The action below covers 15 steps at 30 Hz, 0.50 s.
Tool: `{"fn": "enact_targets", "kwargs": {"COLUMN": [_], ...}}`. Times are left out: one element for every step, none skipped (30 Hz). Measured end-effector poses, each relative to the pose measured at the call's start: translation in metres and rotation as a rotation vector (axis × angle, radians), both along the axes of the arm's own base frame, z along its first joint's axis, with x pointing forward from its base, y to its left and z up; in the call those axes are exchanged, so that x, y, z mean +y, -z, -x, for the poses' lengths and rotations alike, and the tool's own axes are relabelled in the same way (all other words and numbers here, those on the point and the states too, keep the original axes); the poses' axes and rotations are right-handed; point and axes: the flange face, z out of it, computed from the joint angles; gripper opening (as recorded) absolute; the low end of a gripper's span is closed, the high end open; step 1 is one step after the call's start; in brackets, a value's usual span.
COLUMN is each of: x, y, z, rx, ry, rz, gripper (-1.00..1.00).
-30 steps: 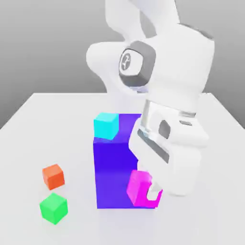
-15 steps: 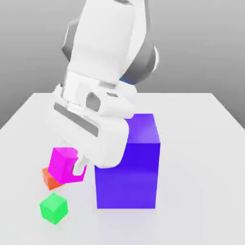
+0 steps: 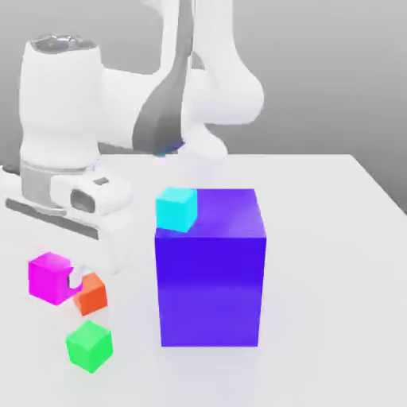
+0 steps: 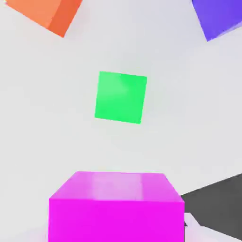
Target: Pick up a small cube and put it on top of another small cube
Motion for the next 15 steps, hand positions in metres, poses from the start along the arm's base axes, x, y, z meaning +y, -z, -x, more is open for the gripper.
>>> {"fn": "enact_targets", "kwargs": {"x": [-0.003,-0.005,-0.004,0.000,0.001,0.001,0.001,0.001,0.001,0.001,0.002,0.002,0.003,0.003,0.003], "y": [0.010,0.022,0.032,0.039,0.046,0.053,0.059,0.066,0.073,0.080,0.088,0.096,0.102,0.102,0.102], "z": [0.007,0.016,0.020,0.020,0.021,0.021,0.021,0.021,0.021,0.021,0.021,0.022,0.023,0.023,0.023], "rx": [0.021,0.045,0.058,0.063,0.065,0.065,0.064,0.064,0.064,0.065,0.067,0.069,0.072,0.072,0.072], "ry": [-0.029,-0.052,-0.072,-0.090,-0.097,-0.099,-0.100,-0.100,-0.101,-0.101,-0.102,-0.103,-0.104,-0.104,-0.103], "rz": [-0.021,-0.051,-0.072,-0.081,-0.086,-0.088,-0.090,-0.091,-0.091,-0.092,-0.092,-0.092,-0.092,-0.092,-0.092], "gripper": [-1.00,-1.00,-1.00,-1.00,-1.00,-1.00,-1.00,-1.00,-1.00,-1.00,-1.00,-1.00,1.00,1.00,1.00]}}
